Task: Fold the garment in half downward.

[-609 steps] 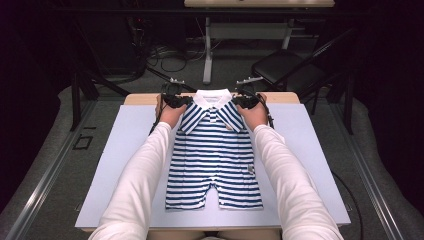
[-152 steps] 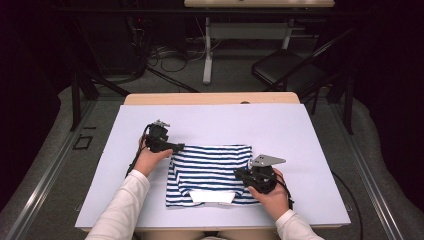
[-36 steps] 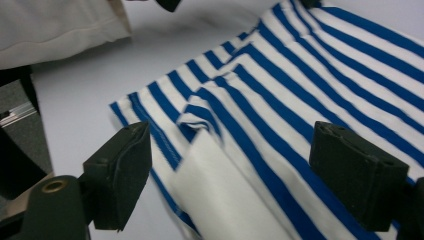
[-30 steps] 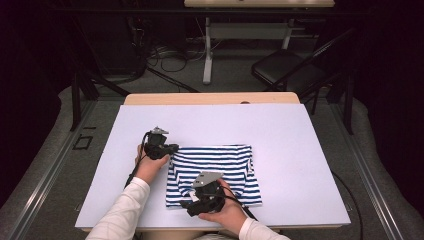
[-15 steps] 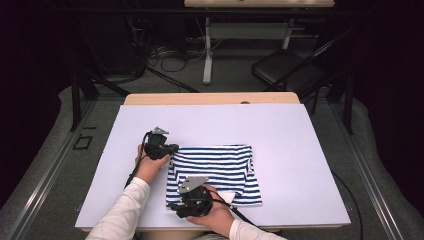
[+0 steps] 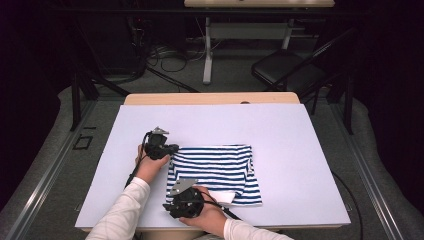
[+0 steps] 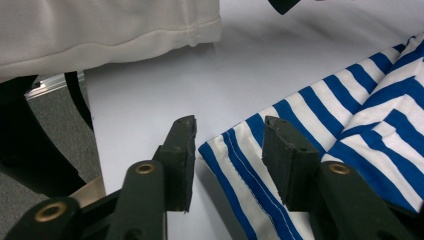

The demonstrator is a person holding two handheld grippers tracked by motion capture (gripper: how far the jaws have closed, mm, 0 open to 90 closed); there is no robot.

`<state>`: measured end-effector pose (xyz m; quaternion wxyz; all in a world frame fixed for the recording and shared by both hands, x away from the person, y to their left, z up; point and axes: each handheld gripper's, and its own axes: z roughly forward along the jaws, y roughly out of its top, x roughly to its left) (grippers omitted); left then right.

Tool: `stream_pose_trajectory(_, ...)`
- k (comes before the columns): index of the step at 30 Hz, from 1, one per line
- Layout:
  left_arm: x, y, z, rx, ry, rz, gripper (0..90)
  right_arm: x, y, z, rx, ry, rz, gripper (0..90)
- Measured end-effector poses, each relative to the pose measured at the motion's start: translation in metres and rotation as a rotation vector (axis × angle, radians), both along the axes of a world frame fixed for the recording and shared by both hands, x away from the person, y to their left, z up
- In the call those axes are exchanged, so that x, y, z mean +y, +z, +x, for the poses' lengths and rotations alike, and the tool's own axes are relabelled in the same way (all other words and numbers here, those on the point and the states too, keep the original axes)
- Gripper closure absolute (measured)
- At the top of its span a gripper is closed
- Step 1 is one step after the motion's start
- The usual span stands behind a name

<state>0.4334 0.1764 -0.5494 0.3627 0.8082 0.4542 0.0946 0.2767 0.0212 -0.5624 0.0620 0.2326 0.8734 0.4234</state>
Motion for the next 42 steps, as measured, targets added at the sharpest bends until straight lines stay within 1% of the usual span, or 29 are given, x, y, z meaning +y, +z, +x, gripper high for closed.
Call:
stream_pose_trajectory(5, 0.0, 0.0, 0.0, 0.001, 0.0, -0.003, 86.0, 0.004, -0.002, 0.0, -0.003, 0.001, -0.002, 59.1)
stream_pose_trajectory(7, 0.0, 0.0, 0.0, 0.0, 0.001, -0.002, 86.0, 0.006, -0.003, 0.0, -0.009, 0.013, -0.011, 59.7)
stream_pose_trajectory(13, 0.0, 0.0, 0.0, 0.001, 0.002, -0.002, 85.9, 0.011, -0.005, -0.004, -0.042, 0.023, -0.043, 61.3)
stream_pose_trajectory(16, 0.0, 0.0, 0.0, 0.001, 0.002, -0.002, 86.0, 0.011, -0.005, -0.004, -0.046, 0.019, -0.046, 62.4)
stream_pose_trajectory(18, 0.0, 0.0, 0.0, 0.0, 0.0, -0.001, 85.9, 0.012, -0.005, -0.004, -0.063, 0.023, -0.053, 63.3)
stream_pose_trajectory(22, 0.0, 0.0, 0.0, 0.004, -0.002, 0.002, 86.0, 0.012, -0.005, -0.005, -0.075, 0.022, -0.06, 65.1)
stream_pose_trajectory(27, 0.0, 0.0, 0.001, 0.003, -0.003, 0.002, 86.0, 0.012, -0.005, -0.004, -0.075, 0.014, -0.059, 70.1)
stream_pose_trajectory(32, 0.001, -0.001, 0.001, 0.004, -0.003, 0.001, 86.0, 0.011, -0.005, -0.004, -0.079, -0.005, -0.062, 81.6)
stream_pose_trajectory(34, 0.001, 0.0, 0.001, 0.004, -0.004, 0.001, 86.0, 0.011, -0.005, -0.003, -0.084, -0.008, -0.065, 83.7)
stream_pose_trajectory(38, 0.001, 0.0, 0.0, -0.006, 0.002, -0.006, 86.0, 0.01, -0.005, -0.002, -0.075, -0.014, -0.063, 85.2)
stream_pose_trajectory(40, 0.001, 0.001, 0.0, -0.005, 0.005, -0.01, 86.0, 0.01, -0.004, -0.001, -0.067, -0.017, -0.055, 85.6)
stream_pose_trajectory(41, 0.002, 0.002, 0.0, -0.006, 0.006, -0.013, 86.0, 0.009, -0.003, 0.0, -0.056, -0.022, -0.044, 85.7)
stream_pose_trajectory(42, 0.002, 0.002, 0.0, -0.008, 0.009, -0.017, 86.0, 0.008, -0.003, 0.001, -0.054, -0.02, -0.036, 85.7)
